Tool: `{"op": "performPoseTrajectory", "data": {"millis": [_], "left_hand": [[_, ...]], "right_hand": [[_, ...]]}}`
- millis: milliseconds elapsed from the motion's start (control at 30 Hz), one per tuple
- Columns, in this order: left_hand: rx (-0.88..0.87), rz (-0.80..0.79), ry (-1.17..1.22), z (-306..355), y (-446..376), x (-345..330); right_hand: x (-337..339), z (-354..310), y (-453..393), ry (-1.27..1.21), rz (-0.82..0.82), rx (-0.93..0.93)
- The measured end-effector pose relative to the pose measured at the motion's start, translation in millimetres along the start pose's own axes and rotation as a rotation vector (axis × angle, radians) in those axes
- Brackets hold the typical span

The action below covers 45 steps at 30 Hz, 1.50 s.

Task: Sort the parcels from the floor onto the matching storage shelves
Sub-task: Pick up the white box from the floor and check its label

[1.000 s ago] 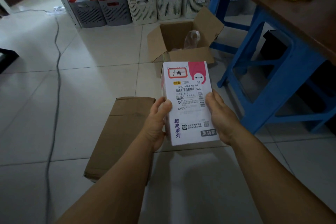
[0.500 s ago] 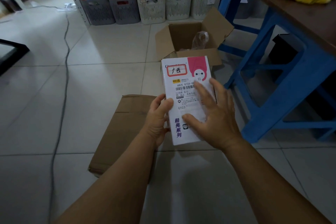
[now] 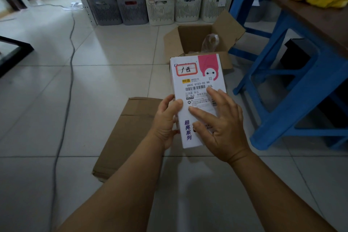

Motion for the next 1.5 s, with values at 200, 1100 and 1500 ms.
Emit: {"op": "performPoseTrajectory", "data": {"millis": [200, 1100, 1500], "left_hand": [[-0.003, 0.003, 0.001, -0.6, -1.0, 0.0], [0.011, 0.043, -0.003, -2.3, -1.0, 3.8], [-0.006, 0.040, -0.027, -5.7, -5.7, 5.1]], "right_hand": [[2.8, 2.4, 0.7, -0.012, 0.027, -0.022], [18.3, 23.7, -1.6, -0.014, 0.111, -0.116], [23.5, 43.0, -1.6, 0.000, 0.171, -0.196]]}}
Point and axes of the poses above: each hand's wrist, its own y-axis away from the middle knuckle, its own x-axis out of the back of the hand, z = x × y, the point moved 9 cm from there along -y, towards the middle knuckle, and after that the axes turned 15 degrees about z, right-handed, at the moved point
